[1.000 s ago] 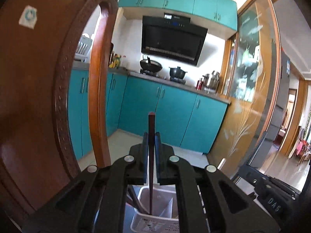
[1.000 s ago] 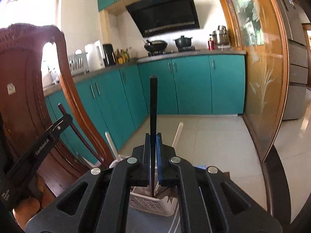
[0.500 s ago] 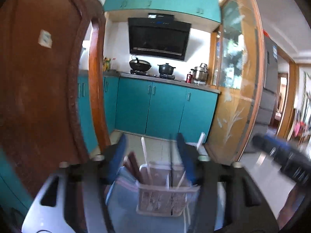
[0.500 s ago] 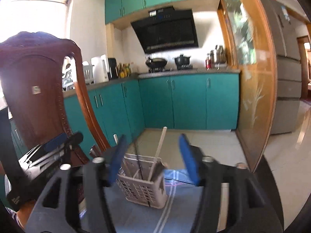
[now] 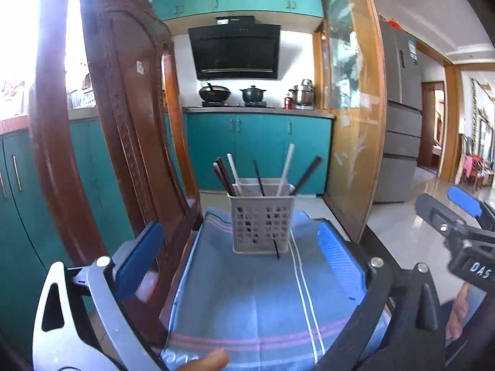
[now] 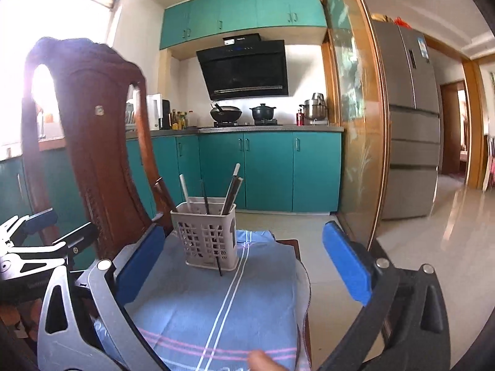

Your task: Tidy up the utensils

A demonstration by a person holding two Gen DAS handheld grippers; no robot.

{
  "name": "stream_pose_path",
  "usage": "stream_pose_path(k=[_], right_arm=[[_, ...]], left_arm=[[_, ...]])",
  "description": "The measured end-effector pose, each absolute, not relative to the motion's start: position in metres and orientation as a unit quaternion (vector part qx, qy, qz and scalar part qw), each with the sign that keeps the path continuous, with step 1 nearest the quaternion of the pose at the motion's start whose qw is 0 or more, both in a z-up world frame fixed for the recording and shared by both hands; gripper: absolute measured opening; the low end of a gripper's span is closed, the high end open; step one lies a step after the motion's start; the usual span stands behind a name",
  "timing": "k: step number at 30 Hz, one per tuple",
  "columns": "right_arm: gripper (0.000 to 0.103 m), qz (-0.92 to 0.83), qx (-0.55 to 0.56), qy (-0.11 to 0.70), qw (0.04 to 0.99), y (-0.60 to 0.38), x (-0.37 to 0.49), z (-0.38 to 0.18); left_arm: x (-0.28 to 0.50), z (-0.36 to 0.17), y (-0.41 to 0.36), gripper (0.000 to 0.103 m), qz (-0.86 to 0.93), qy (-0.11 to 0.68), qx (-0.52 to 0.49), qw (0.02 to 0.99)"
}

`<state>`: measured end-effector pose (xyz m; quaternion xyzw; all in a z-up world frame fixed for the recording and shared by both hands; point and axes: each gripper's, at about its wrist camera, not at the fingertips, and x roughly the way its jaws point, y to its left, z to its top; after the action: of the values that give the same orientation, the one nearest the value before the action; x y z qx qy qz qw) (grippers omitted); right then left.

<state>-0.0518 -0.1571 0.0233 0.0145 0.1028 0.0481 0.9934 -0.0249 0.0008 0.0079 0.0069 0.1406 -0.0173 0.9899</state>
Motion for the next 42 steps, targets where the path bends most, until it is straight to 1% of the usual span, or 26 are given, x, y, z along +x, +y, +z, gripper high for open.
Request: stream_pose_path(k=[6,17,42], right_arm=[[0.1,0.042,0.002,0.105,0.994,-0.149,-0.073,0.026],[0.1,0.026,0.005,0.095,0.995,-0.156,-0.095,0.033],[0.1,0.019,0.004,0.082,0.996,-0.159,-0.105,0.033]], left_arm=[[-0.058,0.013,0.002,0.1,-0.016,0.127,0.015,0.992],[-0.082,0.02,-0.001,0.1,-0.021,0.112,0.011,0.993],[-0.08,0.023,-0.003,0.1,-0.029,0.123,0.013,0.992]])
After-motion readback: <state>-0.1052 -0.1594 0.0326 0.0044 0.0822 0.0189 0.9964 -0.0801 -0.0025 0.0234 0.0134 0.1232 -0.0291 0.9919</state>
